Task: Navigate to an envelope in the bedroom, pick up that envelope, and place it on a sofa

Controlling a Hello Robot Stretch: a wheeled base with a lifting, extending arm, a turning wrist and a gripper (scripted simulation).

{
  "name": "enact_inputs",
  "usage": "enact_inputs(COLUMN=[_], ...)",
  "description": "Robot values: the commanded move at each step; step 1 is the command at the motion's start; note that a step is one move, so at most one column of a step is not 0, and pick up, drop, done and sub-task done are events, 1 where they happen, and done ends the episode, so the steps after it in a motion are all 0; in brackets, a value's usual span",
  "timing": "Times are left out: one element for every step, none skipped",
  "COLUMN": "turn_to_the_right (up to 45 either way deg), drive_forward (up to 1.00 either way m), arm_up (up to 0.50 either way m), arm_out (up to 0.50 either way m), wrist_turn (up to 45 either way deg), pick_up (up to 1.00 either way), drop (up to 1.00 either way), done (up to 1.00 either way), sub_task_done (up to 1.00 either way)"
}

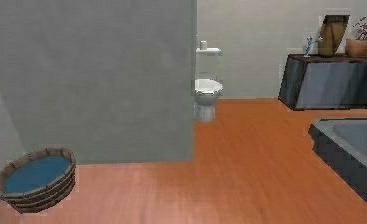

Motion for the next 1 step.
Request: enact_inputs(turn_to_the_right=[0.0], drive_forward=[0.15], arm_up=[0.0], arm_out=[0.0], wrist_turn=[0.0], pick_up=[0.0], drop=[0.0], done=[0.0], sub_task_done=[0.0])
